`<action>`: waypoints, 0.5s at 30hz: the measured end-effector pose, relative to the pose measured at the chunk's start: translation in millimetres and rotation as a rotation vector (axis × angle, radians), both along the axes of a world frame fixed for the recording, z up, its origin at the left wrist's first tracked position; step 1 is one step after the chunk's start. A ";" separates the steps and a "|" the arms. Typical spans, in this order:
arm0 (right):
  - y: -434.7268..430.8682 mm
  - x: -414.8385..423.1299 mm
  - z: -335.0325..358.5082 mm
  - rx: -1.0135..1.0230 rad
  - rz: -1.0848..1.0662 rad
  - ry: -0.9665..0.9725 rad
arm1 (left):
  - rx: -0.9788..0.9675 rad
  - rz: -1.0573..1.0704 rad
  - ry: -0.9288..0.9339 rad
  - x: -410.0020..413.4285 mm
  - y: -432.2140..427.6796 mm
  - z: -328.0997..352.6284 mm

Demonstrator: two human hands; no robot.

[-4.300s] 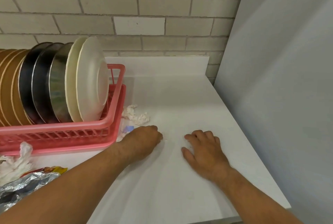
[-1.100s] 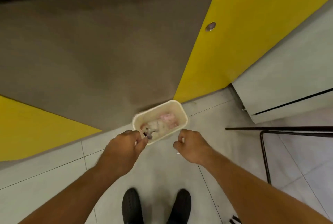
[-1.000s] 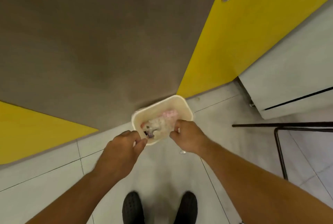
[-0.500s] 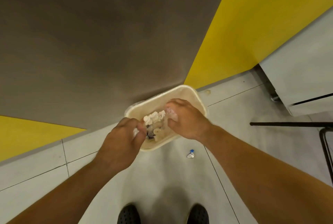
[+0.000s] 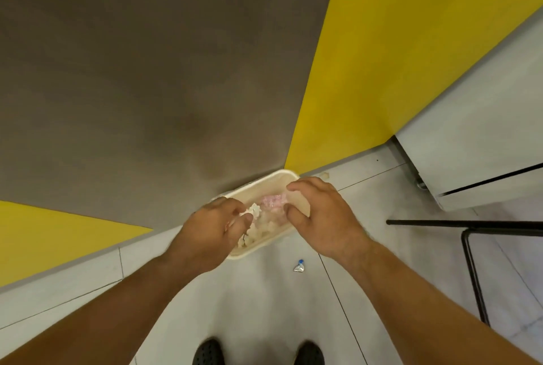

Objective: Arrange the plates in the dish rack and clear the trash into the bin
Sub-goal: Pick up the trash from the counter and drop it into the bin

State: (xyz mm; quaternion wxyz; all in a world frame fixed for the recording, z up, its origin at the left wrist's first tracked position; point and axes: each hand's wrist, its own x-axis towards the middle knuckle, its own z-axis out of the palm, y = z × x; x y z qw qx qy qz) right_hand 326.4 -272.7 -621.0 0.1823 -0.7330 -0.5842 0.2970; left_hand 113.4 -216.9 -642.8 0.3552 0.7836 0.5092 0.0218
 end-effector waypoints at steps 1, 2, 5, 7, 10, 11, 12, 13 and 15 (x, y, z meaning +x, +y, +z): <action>-3.7 -0.5 17.0 0.016 -0.012 0.009 | 0.040 -0.011 -0.024 -0.7 -3.7 23.3; -6.8 -0.2 39.8 0.032 -0.020 0.015 | 0.090 -0.024 -0.047 -0.3 -7.0 53.2; -17.7 -0.6 115.5 0.063 -0.015 0.025 | 0.232 -0.071 -0.099 2.4 -15.6 146.9; -24.9 0.3 171.5 0.100 -0.002 0.025 | 0.269 -0.083 -0.122 6.2 -20.1 211.8; -39.1 2.7 251.6 0.158 -0.033 0.050 | 0.306 -0.148 -0.155 11.7 -29.9 301.4; -43.6 3.8 275.8 0.175 -0.036 0.062 | 0.331 -0.166 -0.162 13.4 -32.7 328.5; -47.4 5.2 299.6 0.189 -0.038 0.071 | 0.360 -0.176 -0.166 14.3 -35.1 353.3; -49.4 7.0 321.3 0.202 -0.041 0.076 | 0.391 -0.186 -0.166 15.5 -36.5 376.2; -50.4 11.9 364.8 0.235 -0.047 0.077 | 0.462 -0.199 -0.158 18.9 -36.6 418.2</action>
